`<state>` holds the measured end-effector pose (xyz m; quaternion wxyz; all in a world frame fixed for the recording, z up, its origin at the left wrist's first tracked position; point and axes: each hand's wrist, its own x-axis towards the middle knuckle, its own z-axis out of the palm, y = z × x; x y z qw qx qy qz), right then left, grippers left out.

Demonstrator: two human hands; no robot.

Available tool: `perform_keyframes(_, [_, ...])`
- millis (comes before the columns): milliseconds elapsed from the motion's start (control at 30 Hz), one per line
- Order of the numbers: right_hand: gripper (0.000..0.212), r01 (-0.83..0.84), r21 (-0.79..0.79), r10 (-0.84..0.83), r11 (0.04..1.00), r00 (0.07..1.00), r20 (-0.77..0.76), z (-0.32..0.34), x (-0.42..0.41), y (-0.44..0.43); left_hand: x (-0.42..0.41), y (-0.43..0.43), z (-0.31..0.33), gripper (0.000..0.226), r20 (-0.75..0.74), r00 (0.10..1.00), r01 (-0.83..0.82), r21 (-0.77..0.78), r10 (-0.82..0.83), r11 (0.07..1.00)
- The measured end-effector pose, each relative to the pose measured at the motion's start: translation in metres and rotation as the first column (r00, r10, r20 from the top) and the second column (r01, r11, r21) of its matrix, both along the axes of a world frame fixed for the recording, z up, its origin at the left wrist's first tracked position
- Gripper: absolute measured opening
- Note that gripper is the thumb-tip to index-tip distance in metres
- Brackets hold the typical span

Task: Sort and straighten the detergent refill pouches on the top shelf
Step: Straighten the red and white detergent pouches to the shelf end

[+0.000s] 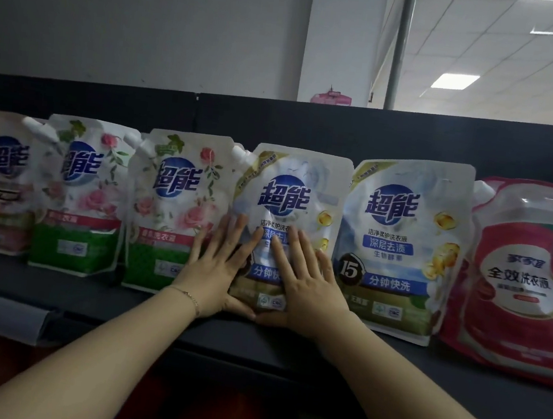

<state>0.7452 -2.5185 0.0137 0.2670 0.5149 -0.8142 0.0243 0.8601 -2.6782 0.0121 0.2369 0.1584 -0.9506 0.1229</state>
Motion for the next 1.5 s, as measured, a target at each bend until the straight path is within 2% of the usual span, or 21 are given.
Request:
perform_keyframes(133, [0.116,0.016,0.009,-0.016,1.000,1.000,0.018,0.000,-0.006,-0.007,-0.015,-0.012,-0.006,0.136,-0.101,0.995,0.005,-0.032,-0.009,0.999])
perform_keyframes(300, [0.115,0.035,0.023,-0.035,0.999,0.999,0.009,0.002,-0.011,-0.014,-0.020,-0.014,-0.005,0.142,-0.097,0.992,-0.083,-0.071,0.076,0.994])
perform_keyframes(567, [0.120,0.083,0.047,-0.084,0.995,0.996,0.018,0.005,0.002,-0.012,-0.005,0.003,0.004,0.135,0.028,0.991,-0.128,-0.068,0.130,0.989])
perform_keyframes(700, [0.117,0.108,0.046,-0.107,0.993,0.994,-0.033,0.006,0.024,-0.001,0.011,0.001,0.003,0.126,0.038,0.998,-0.041,-0.071,0.044,0.997])
perform_keyframes(800, [0.109,0.047,-0.024,-0.048,0.999,0.998,-0.043,0.008,0.049,0.004,0.030,-0.007,0.000,0.118,0.043,0.999,0.001,-0.074,0.002,0.997])
perform_keyframes(867, [0.109,-0.019,-0.078,0.012,0.997,0.996,-0.089,0.003,0.064,-0.001,0.042,-0.011,-0.004,0.114,0.028,0.997,-0.065,-0.028,0.066,0.997])
perform_keyframes(967, [0.109,-0.139,-0.066,0.124,0.988,0.973,-0.194,-0.005,0.077,-0.021,0.057,-0.020,-0.011,0.116,0.000,0.970,-0.237,0.192,0.241,0.952])
perform_keyframes(1033, [0.096,-0.188,0.027,0.188,0.982,0.952,-0.243,-0.005,0.085,-0.035,0.063,-0.028,-0.015,0.122,-0.059,0.948,-0.281,0.315,0.314,0.907])
perform_keyframes(1133, [0.085,-0.155,0.010,0.153,0.988,0.968,-0.198,-0.003,0.093,-0.057,0.070,-0.040,-0.019,0.122,-0.050,0.943,-0.275,0.442,0.330,0.853])
perform_keyframes(1267, [0.083,-0.058,-0.001,0.057,0.998,0.990,-0.125,-0.009,0.089,-0.074,0.068,-0.051,-0.020,0.119,-0.069,0.961,-0.208,0.459,0.269,0.864])
perform_keyframes(1500, [0.081,-0.051,0.020,0.053,0.998,0.991,-0.122,-0.010,0.075,-0.077,0.064,-0.062,-0.019,0.125,-0.136,0.964,-0.132,0.499,0.228,0.857])
